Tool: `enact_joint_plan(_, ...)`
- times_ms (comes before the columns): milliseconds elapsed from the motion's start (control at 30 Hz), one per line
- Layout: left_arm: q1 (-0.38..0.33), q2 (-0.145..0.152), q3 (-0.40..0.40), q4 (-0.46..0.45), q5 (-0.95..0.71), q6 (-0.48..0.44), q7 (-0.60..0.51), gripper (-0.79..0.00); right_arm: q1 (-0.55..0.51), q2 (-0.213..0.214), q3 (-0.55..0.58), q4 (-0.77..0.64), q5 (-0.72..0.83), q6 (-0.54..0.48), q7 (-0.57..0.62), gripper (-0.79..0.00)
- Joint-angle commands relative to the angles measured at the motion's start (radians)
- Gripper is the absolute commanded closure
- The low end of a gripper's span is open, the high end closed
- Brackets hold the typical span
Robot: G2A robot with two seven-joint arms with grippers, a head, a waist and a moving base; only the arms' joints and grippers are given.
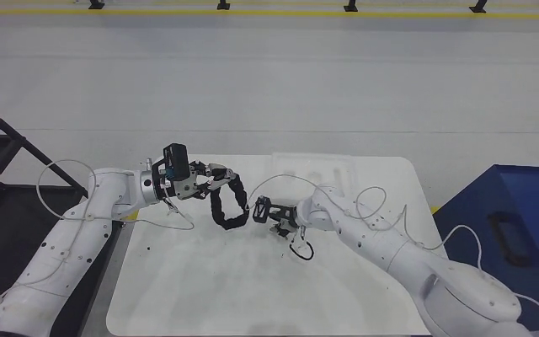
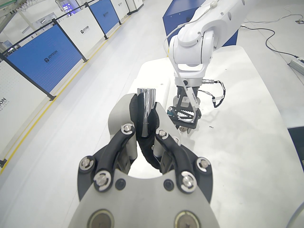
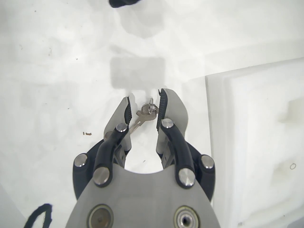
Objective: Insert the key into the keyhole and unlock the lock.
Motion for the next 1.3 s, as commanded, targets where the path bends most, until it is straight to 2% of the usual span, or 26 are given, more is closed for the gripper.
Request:
enact_joint_plan(0, 0.0, 0.0, 0.0, 0.0, 0.0, 0.0, 0.0, 0.0, 0.001, -0.014, 0.0, 0.027, -0.002, -0.003, -0.006, -0.222)
enact_joint_plan(67, 0.0, 0.0, 0.0, 0.0, 0.0, 0.0, 0.0, 0.0, 0.002, -0.028, -0.001, 0.054, -0.008, -0.006, -0.011, 0.0)
enact_joint_plan(333, 0.0, 0.0, 0.0, 0.0, 0.0, 0.0, 0.0, 0.0, 0.016, -0.064, 0.013, 0.109, -0.027, -0.018, -0.02, 0.0)
enact_joint_plan(533, 0.0, 0.0, 0.0, 0.0, 0.0, 0.0, 0.0, 0.0, 0.035, -0.05, 0.066, 0.063, 0.002, -0.049, 0.0, 0.0)
enact_joint_plan(667, 0.0, 0.0, 0.0, 0.0, 0.0, 0.0, 0.0, 0.0, 0.032, -0.014, 0.121, -0.009, 0.025, -0.084, 0.029, 0.0)
enact_joint_plan(833, 0.0, 0.0, 0.0, 0.0, 0.0, 0.0, 0.0, 0.0, -0.002, 0.053, 0.219, -0.148, 0.045, -0.121, 0.055, 0.0)
enact_joint_plan(1033, 0.0, 0.0, 0.0, 0.0, 0.0, 0.0, 0.0, 0.0, -0.094, 0.151, 0.383, -0.319, 0.049, -0.133, 0.116, 0.0)
enact_joint_plan(1267, 0.0, 0.0, 0.0, 0.0, 0.0, 0.0, 0.0, 0.0, -0.245, 0.25, 0.604, -0.456, 0.021, -0.084, 0.176, 0.0)
